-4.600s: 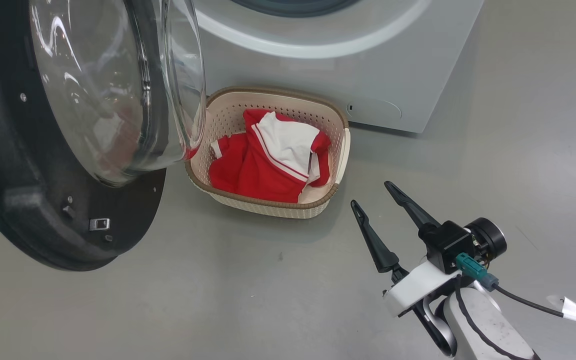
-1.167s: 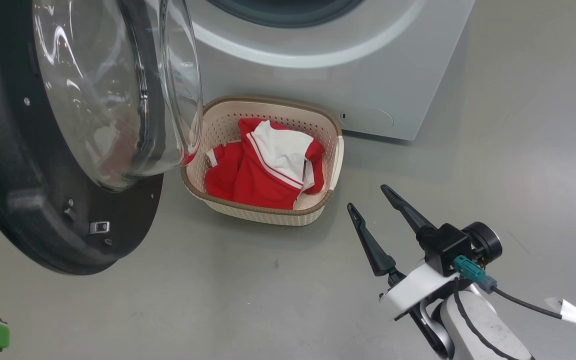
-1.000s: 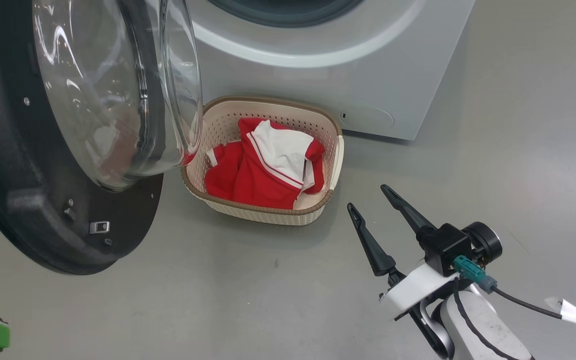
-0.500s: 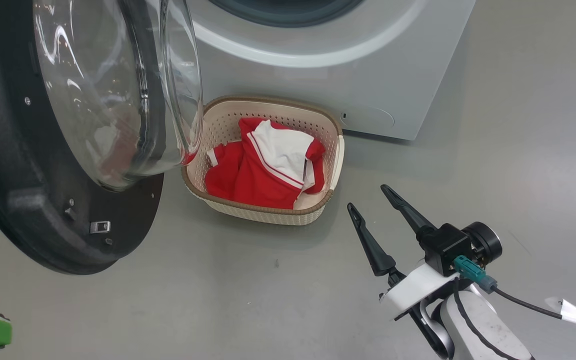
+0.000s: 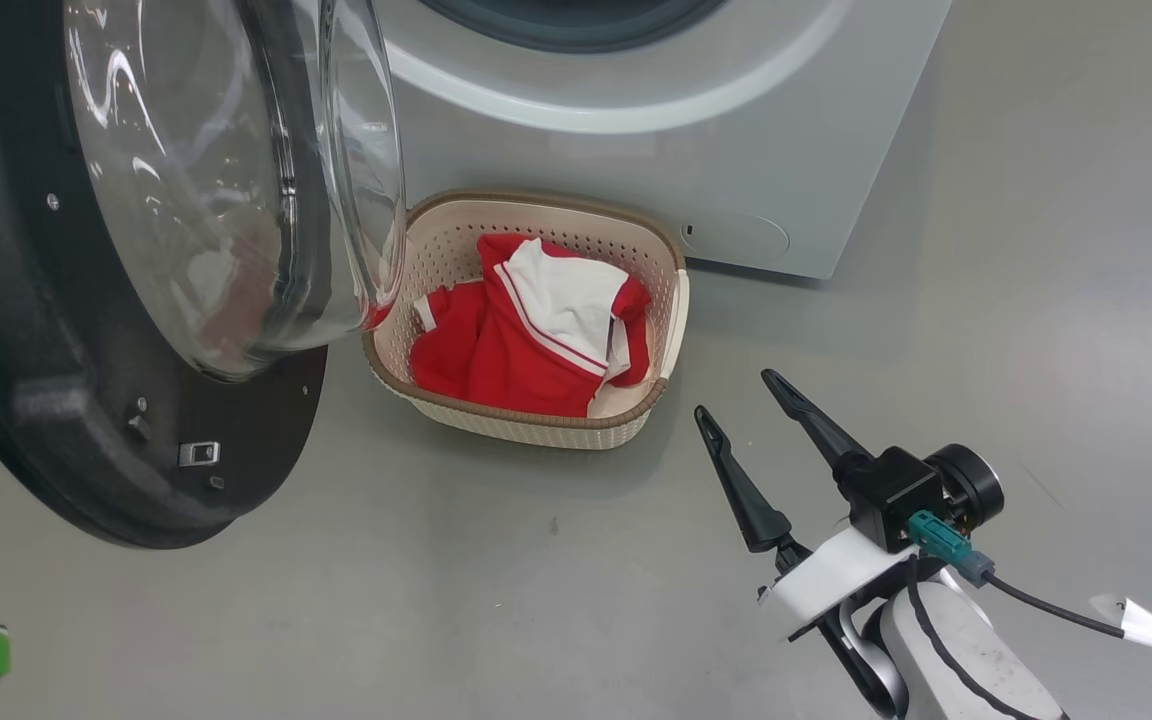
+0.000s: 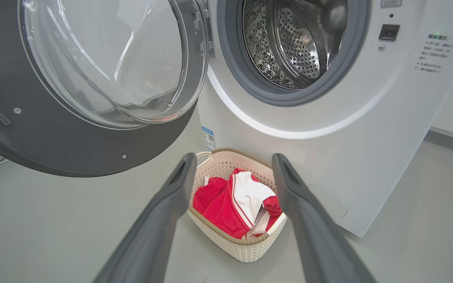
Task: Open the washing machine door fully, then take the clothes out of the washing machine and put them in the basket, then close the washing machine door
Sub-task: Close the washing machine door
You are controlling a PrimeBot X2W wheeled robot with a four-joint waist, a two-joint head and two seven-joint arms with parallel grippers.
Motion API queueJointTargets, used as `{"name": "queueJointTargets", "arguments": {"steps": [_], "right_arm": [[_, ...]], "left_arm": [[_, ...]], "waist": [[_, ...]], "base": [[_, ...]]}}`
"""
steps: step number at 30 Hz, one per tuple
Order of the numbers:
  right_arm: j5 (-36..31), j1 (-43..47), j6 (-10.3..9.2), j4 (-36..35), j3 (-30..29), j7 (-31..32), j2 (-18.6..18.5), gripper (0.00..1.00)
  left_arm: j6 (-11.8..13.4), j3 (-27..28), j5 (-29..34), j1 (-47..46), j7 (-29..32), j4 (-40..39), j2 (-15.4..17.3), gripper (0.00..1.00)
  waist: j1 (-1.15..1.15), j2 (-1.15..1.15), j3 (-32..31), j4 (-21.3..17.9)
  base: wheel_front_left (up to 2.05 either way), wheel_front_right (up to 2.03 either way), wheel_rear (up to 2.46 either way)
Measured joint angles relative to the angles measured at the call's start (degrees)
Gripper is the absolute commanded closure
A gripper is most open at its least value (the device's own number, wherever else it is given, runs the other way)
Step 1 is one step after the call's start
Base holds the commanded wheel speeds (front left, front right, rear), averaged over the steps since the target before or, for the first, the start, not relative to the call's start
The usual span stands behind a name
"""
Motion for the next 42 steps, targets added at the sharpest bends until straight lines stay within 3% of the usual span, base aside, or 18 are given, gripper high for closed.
{"name": "queueJointTargets", "arguments": {"steps": [6, 13, 14, 21, 26, 32, 42], "right_arm": [[0.14, 0.00, 0.00, 0.03, 0.08, 0.00, 0.00, 0.00], [0.19, 0.00, -0.21, 0.07, 0.15, 0.00, 0.01, 0.00], [0.19, 0.00, -0.21, 0.07, 0.15, 0.00, 0.01, 0.00], [0.22, 0.00, -0.34, 0.15, 0.16, 0.00, 0.01, 0.00], [0.22, 0.01, -0.34, 0.23, 0.20, 0.00, 0.01, 0.00], [0.22, 0.01, -0.34, 0.35, 0.47, 0.00, 0.01, 0.00], [0.22, 0.08, -0.33, 0.82, 0.99, 0.00, 0.01, 0.00]], "left_arm": [[0.00, 2.41, -13.36, -2.71, 2.78, 0.44, -3.19, 1.00], [0.00, 5.69, -32.57, -5.80, 11.00, -0.25, -7.58, 1.00], [0.00, 5.69, -32.57, -5.80, 11.00, -0.25, -7.58, 1.00], [0.10, 10.89, -48.24, -7.45, 20.87, 1.23, -9.93, 1.00], [3.53, 12.20, -59.28, -8.36, 29.54, 2.32, -11.81, 1.00], [6.94, 13.66, -67.60, -8.49, 37.73, 1.52, -11.90, 1.00], [9.77, 13.11, -72.51, -8.15, 48.55, -2.11, -10.35, 1.00]], "waist": [[0.00, 0.00, -0.16, 0.04], [0.00, 0.00, -0.27, 0.04], [0.00, 0.00, -0.27, 0.04], [0.00, 0.00, -0.37, 0.06], [0.00, 0.00, -0.54, 0.12], [0.00, 0.00, -0.85, 0.33], [0.00, 0.00, -1.48, 0.65]], "base": [[0.00, 0.00, 0.00], [0.00, 0.00, 0.00], [0.00, 0.00, 0.00], [0.00, 0.00, 0.00], [0.00, 0.00, 0.00], [0.00, 0.00, 0.00], [0.00, 0.00, 0.00]]}}
